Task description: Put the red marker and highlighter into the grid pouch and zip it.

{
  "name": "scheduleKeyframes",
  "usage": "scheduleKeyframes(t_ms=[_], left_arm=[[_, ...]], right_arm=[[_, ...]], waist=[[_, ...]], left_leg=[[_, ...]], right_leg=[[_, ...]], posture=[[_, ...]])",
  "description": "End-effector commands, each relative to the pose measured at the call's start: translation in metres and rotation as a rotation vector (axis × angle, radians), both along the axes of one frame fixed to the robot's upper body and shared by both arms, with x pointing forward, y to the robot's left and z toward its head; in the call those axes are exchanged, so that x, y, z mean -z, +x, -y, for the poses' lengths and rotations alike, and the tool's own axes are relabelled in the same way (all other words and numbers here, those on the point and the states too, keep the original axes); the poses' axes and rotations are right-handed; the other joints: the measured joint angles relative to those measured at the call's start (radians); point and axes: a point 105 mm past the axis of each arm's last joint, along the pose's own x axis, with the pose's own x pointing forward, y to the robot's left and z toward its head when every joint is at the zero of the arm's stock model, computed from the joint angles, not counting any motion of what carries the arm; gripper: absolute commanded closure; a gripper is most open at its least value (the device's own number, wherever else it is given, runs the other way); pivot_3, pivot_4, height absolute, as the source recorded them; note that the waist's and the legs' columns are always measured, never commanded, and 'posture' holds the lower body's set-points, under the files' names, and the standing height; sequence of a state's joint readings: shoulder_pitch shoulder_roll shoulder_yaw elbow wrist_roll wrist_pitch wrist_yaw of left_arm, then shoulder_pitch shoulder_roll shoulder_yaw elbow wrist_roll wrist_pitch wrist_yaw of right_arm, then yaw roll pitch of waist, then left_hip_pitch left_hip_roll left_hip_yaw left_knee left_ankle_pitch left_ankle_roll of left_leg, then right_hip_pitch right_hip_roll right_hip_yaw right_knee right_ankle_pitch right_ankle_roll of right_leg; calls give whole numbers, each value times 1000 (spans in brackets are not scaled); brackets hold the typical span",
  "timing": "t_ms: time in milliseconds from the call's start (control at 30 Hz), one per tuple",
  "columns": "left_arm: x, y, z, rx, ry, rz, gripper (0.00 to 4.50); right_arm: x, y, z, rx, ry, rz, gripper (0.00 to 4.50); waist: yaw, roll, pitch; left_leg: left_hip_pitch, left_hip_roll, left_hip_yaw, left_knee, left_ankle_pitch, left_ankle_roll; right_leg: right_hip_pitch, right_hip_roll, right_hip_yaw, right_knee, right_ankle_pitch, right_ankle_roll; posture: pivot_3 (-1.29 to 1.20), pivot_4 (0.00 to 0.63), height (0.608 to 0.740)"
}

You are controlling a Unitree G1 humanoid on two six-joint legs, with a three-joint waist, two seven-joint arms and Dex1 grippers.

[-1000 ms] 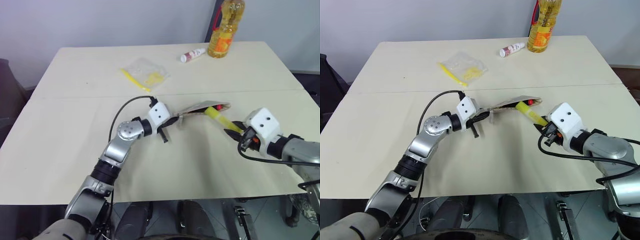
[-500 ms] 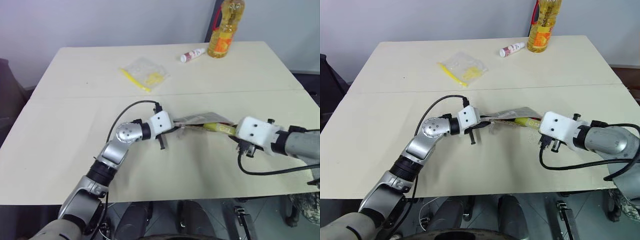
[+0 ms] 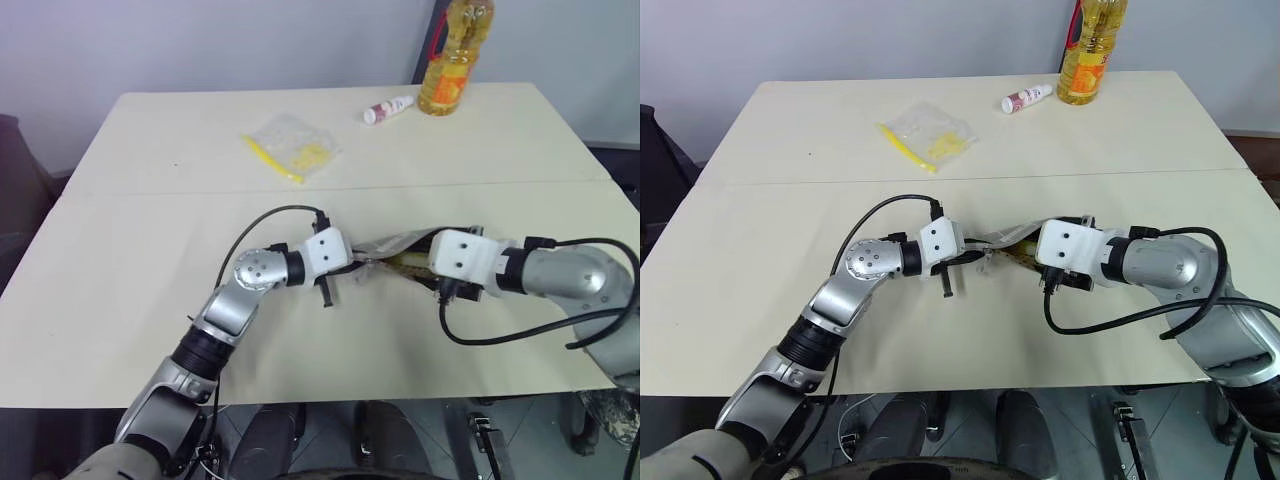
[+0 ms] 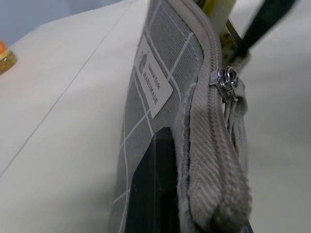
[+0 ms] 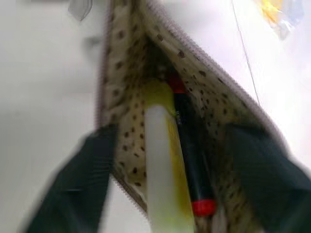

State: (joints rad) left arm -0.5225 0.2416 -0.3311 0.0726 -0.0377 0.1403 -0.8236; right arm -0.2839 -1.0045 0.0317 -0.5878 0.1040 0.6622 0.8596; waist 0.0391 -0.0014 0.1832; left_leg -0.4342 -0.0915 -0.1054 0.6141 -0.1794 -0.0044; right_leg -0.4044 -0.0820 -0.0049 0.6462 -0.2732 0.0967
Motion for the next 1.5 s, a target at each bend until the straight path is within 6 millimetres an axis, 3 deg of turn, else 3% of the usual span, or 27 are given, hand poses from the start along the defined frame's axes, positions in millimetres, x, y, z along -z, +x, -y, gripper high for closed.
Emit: scheduleKeyframes(t_ms=[33,167,233,433,633,733,833,1033,1067,1233,1367,1500], left_arm=[[-21,9,-5,-75,-106,-28,4500],[-34,22,-5,-163,-209,-107,4500],[-37,25,-1,-174,-230,-122,4500],[-46,26,9,-178,-284,-161,4500],[-47,23,9,-172,-288,-177,4500],[-44,22,8,-174,-277,-180,4500],[-45,23,8,-178,-276,-180,4500],[-44,24,5,-191,-268,-171,4500],[-44,24,5,-194,-268,-170,4500],[-39,27,-5,-219,-243,-155,4500],[-32,32,-17,-240,-187,-125,4500],[-24,33,-30,-245,-139,-107,4500]], right_arm=[[-37,-6,3,11,128,69,416],[-50,-21,-5,-13,385,-22,416],[-39,-26,-16,-24,467,-82,416],[3,-3,-33,142,596,-112,416],[14,17,-36,239,648,-71,416],[13,25,-47,230,705,-73,416],[10,29,-56,218,753,-82,1268],[8,31,-59,217,797,-91,4336],[7,31,-57,222,796,-87,4436],[-5,36,-21,310,737,3,4436],[-21,41,31,440,616,122,4436],[-44,46,96,630,471,282,4436]], waist=[[1,0,0],[0,0,0],[0,-1,0],[-1,-1,0],[-2,-1,0],[-4,-1,-1],[-3,-1,-1],[-2,0,-1],[-2,0,-1],[-2,0,-1],[-2,0,-1],[-2,0,-1]], left_leg=[[0,0,0,0,0,0],[0,0,-1,0,0,0],[0,0,-1,0,0,0],[0,0,-1,0,0,0],[0,0,-1,0,0,0],[0,0,-1,0,0,0],[0,0,-1,0,0,0],[0,0,-1,0,0,0],[0,0,-1,0,0,0],[0,0,-1,0,0,0],[0,0,-1,0,0,0],[0,0,0,0,0,0]], right_leg=[[0,0,0,0,0,0],[0,1,0,0,0,0],[0,1,0,1,0,1],[-1,0,0,1,0,1],[-1,1,0,1,0,1],[-1,1,0,2,1,0],[-1,1,0,2,1,1],[-1,1,0,2,1,1],[-1,1,0,2,1,0],[-1,1,0,2,1,0],[-1,1,0,2,1,0],[-1,1,0,2,0,0]], posture=[[0,150,740],[0,150,740],[0,150,740],[0,150,740],[0,150,740],[0,150,740],[0,150,740],[0,150,740],[0,150,740],[0,150,740],[0,150,740],[0,150,740]])
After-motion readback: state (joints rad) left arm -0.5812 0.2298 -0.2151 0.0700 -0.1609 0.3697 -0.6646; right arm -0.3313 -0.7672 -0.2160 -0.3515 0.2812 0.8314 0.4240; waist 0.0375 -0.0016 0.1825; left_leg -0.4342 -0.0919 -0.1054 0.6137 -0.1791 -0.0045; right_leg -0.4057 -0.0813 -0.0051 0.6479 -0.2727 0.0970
